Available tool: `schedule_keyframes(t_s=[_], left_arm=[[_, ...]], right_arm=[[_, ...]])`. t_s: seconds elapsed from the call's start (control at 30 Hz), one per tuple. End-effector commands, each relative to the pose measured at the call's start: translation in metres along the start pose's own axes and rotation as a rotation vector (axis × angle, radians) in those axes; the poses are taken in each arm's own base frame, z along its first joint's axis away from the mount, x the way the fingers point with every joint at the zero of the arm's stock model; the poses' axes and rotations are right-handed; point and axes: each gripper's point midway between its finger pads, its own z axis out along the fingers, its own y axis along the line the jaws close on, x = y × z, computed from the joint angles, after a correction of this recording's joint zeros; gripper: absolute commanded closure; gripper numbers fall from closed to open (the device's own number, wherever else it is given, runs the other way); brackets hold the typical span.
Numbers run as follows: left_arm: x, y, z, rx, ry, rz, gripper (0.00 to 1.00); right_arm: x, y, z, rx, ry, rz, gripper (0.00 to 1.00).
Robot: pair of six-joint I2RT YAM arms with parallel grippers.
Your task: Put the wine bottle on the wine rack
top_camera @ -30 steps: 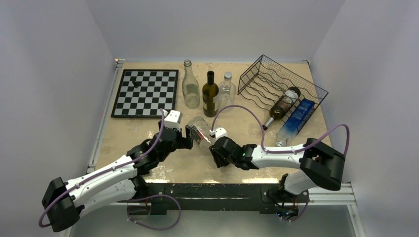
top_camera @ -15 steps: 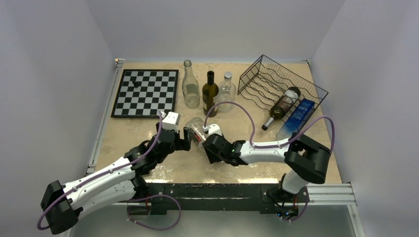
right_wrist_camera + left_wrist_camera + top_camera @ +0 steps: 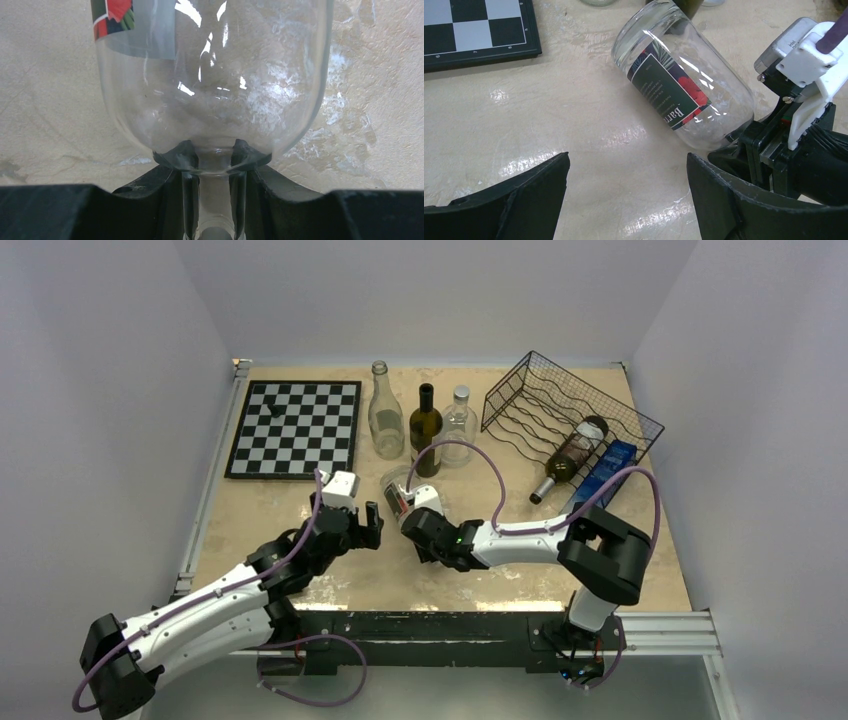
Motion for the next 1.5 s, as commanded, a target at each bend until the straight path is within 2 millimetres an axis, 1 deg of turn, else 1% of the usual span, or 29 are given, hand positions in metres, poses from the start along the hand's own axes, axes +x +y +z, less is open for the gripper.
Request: schedule_keyframes(t_s=[0.0,0.1,0.2,0.33,0.47,0.57,0.7,0.8,0.93,1.07,1.17,1.23,1.3,1.4,1.47], left_arm=[[-0.006,0.000,-0.003,0.000,-0.024,-0.025,0.09],[-0.011,-0.002,-0.007,0.010,-0.030,-0.031,0.09],[-0.019,-0.003,-0.013,0.022,-0.046,-0.041,0.10],[-0.029,-0.003,-0.020,0.033,-0.072,-0.042,0.10],[-0.036,-0.001,-0.024,0.025,-0.086,-0.033,0.09],[-0.038,0.001,-0.026,0.017,-0.091,-0.029,0.09],[-0.040,0.002,-0.028,0.017,-0.101,-0.033,0.09],[-0.042,0.001,-0.028,0.020,-0.107,-0.035,0.09],[-0.044,-0.001,-0.027,0.026,-0.109,-0.029,0.09],[-0.045,-0.003,-0.027,0.034,-0.108,-0.030,0.09],[-0.045,-0.005,-0.028,0.047,-0.109,-0.035,0.09],[-0.047,-0.008,-0.028,0.062,-0.113,-0.041,0.09],[-0.051,-0.012,-0.032,0.084,-0.117,-0.041,0.09],[-0.061,-0.014,-0.040,0.095,-0.120,-0.034,0.09],[-0.068,-0.014,-0.047,0.101,-0.127,-0.029,0.09]], right_arm=[[0.007,-0.013,0.013,0.080,0.003,0.003,1.00],[0.001,-0.016,0.005,0.077,-0.018,0.012,1.00],[-0.011,-0.018,-0.013,0.061,-0.051,0.020,1.00],[-0.035,-0.021,-0.049,0.023,-0.105,0.029,1.00],[-0.054,-0.031,-0.085,0.014,-0.135,0.055,1.00],[-0.062,-0.039,-0.112,0.005,-0.140,0.071,1.00],[-0.067,-0.051,-0.146,-0.024,-0.154,0.073,1.00],[-0.068,-0.064,-0.168,-0.026,-0.167,0.069,1.00],[-0.065,-0.084,-0.188,0.009,-0.182,0.077,1.00],[-0.067,-0.115,-0.210,0.089,-0.235,0.104,1.00],[-0.074,-0.138,-0.224,0.162,-0.281,0.137,1.00],[-0.084,-0.151,-0.231,0.195,-0.312,0.167,1.00],[-0.099,-0.160,-0.236,0.204,-0.364,0.196,1.00],[-0.123,-0.176,-0.241,0.233,-0.430,0.227,1.00],[-0.136,-0.193,-0.244,0.292,-0.457,0.254,1.00]])
